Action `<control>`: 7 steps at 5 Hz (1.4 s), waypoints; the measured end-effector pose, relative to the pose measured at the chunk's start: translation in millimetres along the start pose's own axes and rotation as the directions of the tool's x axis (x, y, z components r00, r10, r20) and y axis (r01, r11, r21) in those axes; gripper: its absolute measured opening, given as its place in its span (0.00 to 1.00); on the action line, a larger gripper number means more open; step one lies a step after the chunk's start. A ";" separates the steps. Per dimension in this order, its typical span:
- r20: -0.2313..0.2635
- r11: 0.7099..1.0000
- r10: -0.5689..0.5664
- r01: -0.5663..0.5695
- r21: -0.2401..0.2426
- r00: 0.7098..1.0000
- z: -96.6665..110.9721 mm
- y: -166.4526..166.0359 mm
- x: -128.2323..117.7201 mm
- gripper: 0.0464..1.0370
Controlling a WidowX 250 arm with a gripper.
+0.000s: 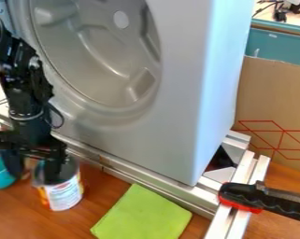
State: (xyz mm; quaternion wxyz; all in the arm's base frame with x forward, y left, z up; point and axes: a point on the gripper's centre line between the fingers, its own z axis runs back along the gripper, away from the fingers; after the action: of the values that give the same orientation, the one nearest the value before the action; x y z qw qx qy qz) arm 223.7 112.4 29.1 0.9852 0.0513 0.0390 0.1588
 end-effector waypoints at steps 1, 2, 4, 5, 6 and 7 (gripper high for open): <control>-0.120 0.999 0.026 -0.020 0.048 0.992 1.1 -2.7 -17.5 0.96; -0.192 0.999 0.026 -0.018 0.042 0.981 -2.9 -4.8 -35.2 0.96; -0.205 1.000 0.031 -0.030 0.007 0.978 7.8 -9.4 -60.2 0.96; -0.164 0.999 0.050 -0.051 0.002 0.985 20.4 -5.7 -60.3 0.96; -0.167 0.998 0.056 -0.056 0.003 0.984 22.4 -4.6 -61.9 0.96; -0.091 1.000 -0.024 0.026 0.017 0.996 35.6 2.9 -57.5 0.96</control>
State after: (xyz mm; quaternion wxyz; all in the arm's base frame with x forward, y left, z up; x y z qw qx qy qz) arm 171.7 93.8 68.2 0.9838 0.0525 0.0859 0.1481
